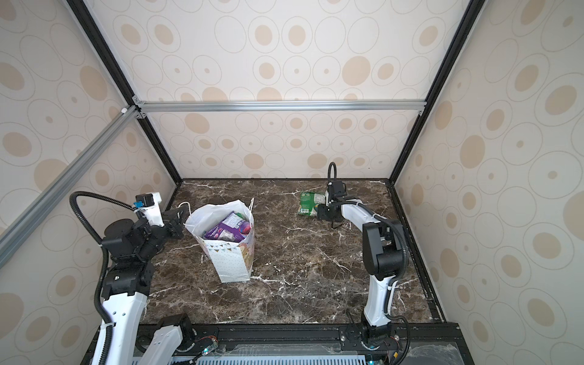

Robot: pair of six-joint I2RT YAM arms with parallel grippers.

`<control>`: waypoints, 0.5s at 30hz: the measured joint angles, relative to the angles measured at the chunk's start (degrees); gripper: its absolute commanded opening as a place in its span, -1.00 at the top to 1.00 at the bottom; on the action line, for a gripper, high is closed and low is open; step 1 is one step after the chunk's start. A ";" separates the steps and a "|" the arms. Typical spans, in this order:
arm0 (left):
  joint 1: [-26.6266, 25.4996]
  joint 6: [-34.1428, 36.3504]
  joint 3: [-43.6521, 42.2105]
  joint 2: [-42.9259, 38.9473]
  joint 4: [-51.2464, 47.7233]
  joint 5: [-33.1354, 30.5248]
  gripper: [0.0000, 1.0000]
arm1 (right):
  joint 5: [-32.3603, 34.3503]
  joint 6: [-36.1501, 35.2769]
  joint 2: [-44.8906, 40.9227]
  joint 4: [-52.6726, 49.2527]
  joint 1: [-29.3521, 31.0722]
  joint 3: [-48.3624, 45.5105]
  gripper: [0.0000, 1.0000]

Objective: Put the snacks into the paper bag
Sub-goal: 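Lower the open right gripper onto the green packet's edge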

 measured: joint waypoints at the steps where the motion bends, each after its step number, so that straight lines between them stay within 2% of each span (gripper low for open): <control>1: 0.00 0.00 0.00 0.00 0.00 0.00 1.00 | 0.00 -0.31 0.39 -0.26 0.00 0.33 -0.28; 15: 0.17 0.00 0.00 -0.11 -0.02 -0.02 1.00 | -0.28 -5.03 8.31 -2.60 0.00 9.53 -0.29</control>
